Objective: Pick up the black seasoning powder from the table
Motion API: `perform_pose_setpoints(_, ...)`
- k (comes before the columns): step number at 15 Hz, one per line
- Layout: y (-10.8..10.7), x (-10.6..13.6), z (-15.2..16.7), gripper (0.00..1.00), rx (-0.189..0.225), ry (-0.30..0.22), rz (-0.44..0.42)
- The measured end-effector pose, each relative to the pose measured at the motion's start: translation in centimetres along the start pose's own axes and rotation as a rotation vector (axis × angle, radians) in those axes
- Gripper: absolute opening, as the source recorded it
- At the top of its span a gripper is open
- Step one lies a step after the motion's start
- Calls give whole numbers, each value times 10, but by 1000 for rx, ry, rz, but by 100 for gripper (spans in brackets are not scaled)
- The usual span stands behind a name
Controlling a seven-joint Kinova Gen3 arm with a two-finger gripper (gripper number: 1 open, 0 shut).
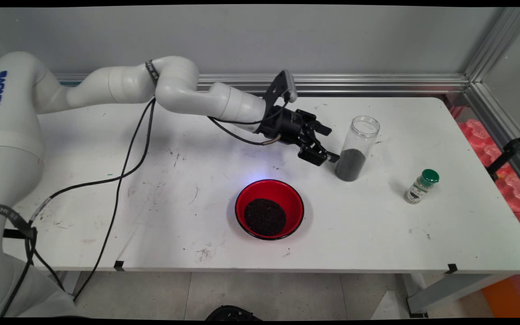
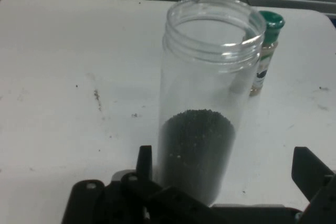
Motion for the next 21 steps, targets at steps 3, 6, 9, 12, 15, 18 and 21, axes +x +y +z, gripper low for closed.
perform_pose_setpoints(3,-2,-4,12,100,-1,-7,4)
perform_pose_setpoints(6,-5,-7,22,100,2,-11,6)
perform_pose_setpoints(9,-8,-10,32,100,3,-15,8)
perform_pose_setpoints(12,-10,-11,39,100,3,-16,9)
perform_pose_setpoints(15,-12,-13,48,100,1,-18,9)
perform_pose_setpoints(18,-13,-14,56,100,-1,-18,7)
perform_pose_setpoints(21,-14,-15,64,100,-5,-18,4)
